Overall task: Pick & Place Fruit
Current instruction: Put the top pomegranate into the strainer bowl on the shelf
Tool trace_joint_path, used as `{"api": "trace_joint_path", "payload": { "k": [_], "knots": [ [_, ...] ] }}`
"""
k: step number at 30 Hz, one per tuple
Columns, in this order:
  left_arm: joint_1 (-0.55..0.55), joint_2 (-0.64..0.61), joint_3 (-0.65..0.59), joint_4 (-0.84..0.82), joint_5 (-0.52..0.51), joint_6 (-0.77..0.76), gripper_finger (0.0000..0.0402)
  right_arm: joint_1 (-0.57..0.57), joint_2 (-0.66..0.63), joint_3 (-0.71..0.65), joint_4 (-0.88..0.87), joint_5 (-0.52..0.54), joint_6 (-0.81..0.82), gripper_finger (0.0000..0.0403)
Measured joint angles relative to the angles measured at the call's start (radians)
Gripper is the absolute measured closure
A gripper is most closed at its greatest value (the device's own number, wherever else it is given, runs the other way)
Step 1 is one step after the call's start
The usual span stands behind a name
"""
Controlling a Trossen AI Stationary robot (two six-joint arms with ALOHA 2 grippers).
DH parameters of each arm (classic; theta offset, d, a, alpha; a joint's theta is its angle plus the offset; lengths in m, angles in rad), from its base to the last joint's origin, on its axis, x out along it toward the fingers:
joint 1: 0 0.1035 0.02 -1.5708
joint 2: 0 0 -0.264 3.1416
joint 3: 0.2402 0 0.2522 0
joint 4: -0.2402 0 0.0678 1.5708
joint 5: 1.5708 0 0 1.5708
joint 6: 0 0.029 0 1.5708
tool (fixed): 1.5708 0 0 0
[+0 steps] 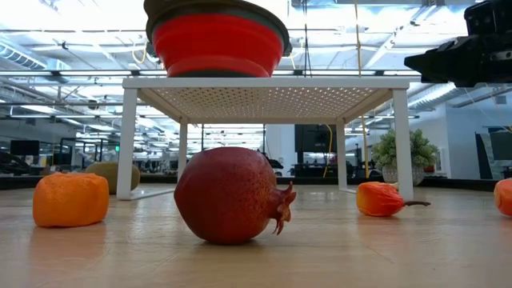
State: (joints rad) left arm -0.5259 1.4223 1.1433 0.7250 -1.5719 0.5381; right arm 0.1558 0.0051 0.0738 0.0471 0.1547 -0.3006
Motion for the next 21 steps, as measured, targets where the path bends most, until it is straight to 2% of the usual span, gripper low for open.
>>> {"api": "trace_joint_path", "payload": {
  "k": [4, 8, 13, 21],
  "knots": [
    [0.000, 0.000, 0.005, -0.001, 0.028, 0.010, 0.0236, 0.000, 0.000, 0.000, 0.000, 0.000, 0.000, 0.0403],
    [0.000, 0.000, 0.005, -0.058, 0.187, -0.048, 0.0236, 0.000, 0.000, 0.000, 0.000, 0.000, 0.001, 0.0403],
    [0.022, 0.000, 0.005, -0.238, 0.422, -0.245, 0.0236, 0.000, 0.000, 0.000, 0.000, 0.000, 0.001, 0.0403],
    [0.121, 0.000, 0.015, -0.470, 0.613, -0.548, 0.0236, 0.000, 0.000, 0.000, 0.000, 0.000, 0.005, 0.0403]
  ]
}}
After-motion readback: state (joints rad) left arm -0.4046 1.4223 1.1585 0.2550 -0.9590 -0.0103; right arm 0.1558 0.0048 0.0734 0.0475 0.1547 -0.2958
